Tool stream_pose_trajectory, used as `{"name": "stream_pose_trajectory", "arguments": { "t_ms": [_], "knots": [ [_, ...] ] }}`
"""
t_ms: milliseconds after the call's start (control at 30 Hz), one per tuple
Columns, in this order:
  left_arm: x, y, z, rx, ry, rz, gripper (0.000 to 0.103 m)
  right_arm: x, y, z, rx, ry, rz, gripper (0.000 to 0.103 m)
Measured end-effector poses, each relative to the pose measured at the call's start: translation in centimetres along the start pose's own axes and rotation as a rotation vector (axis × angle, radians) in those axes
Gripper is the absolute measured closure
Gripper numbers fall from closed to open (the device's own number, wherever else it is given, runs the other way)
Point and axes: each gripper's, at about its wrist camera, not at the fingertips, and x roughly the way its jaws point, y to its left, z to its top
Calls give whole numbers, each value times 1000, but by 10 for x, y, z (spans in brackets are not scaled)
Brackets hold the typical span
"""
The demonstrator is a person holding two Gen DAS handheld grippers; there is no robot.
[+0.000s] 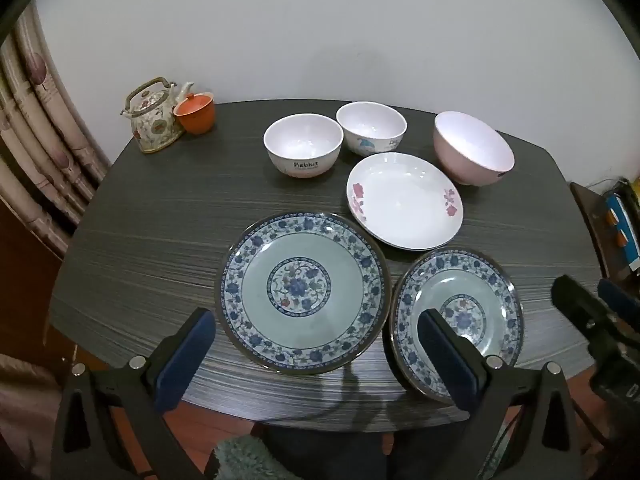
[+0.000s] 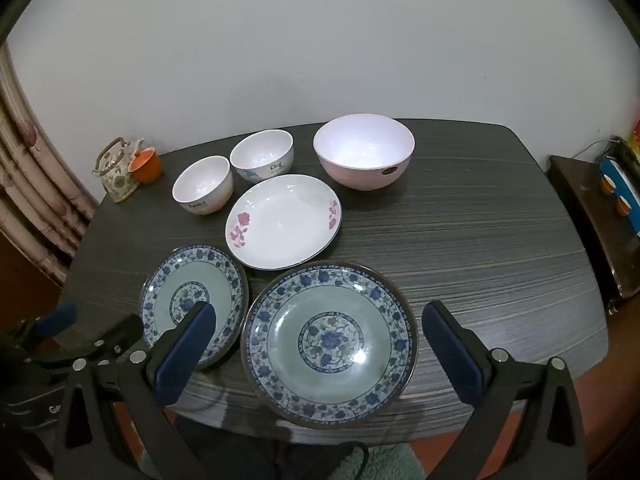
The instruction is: Organize plates and bowls
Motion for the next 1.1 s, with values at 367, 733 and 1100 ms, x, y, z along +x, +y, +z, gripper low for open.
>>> {"name": "stream_pose_trajectory", "arguments": {
  "t_ms": [367, 733, 1100],
  "knots": [
    [15, 6, -8, -42, 32, -21, 0, 8, 1, 1, -1, 0, 13, 1],
    [15, 9, -10, -47, 28, -27, 0, 6, 7, -6, -12, -4, 12, 1],
    [12, 5, -9, -39, 20, -28, 0, 11, 8, -13, -22, 12, 17, 1]
  ]
}}
